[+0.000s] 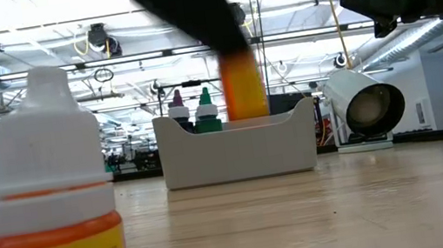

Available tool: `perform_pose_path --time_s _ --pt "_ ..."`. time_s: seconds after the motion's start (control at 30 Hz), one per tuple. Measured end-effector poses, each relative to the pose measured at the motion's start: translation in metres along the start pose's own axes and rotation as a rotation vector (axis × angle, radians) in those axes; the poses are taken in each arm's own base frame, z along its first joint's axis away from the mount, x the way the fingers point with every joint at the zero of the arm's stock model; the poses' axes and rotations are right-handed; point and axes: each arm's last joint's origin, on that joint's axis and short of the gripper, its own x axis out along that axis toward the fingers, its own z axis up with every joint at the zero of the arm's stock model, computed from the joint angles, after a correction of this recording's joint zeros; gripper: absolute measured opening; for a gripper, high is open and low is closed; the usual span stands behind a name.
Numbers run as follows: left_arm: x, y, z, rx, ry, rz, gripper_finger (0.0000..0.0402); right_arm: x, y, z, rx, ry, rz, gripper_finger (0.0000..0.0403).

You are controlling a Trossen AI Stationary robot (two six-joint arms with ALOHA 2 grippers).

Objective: Pick & Place food coloring
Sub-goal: Put the small yellow food coloring bottle into the white bin

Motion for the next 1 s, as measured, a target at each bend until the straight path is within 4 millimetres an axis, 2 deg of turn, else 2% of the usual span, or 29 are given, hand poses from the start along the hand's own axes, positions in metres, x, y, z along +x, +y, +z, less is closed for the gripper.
perform_pose_path --time_s 0.2,0.3,0.37,0.47,0.67,0.8,0.9,1.0 --pt "-0.063 0.008 0.004 0.081 -0.07 0.158 0.0061 0.0 0.0 -0.001 -0.002 0.01 0.001 0.0" --pt "-0.091 0.015 -0.001 0.113 -0.114 0.175 0.0061 0.0 0.0 -0.001 -0.003 0.014 0.001 0.0" --pt "-0.102 0.022 -0.009 0.106 -0.144 0.176 0.0059 0.0 0.0 -0.001 -0.003 0.013 0.001 0.0" --pt "-0.107 0.035 -0.03 0.07 -0.19 0.199 0.0059 0.0 0.0 -0.001 -0.003 0.014 0.002 0.0" --pt "-0.098 0.058 -0.102 -0.007 -0.354 0.152 0.0059 0.0 0.0 -0.002 -0.003 0.015 0.002 0.0" --pt "-0.091 0.076 -0.142 -0.196 -0.526 0.098 0.0059 0.0 0.0 -0.001 -0.004 0.015 0.002 0.0" --pt "-0.089 0.087 -0.151 -0.361 -0.618 0.065 0.0059 0.0 0.0 -0.002 -0.004 0.015 0.002 0.0" --pt "-0.091 0.09 -0.145 -0.384 -0.623 0.07 0.0059 0.0 0.0 -0.001 -0.003 0.014 0.002 0.0"
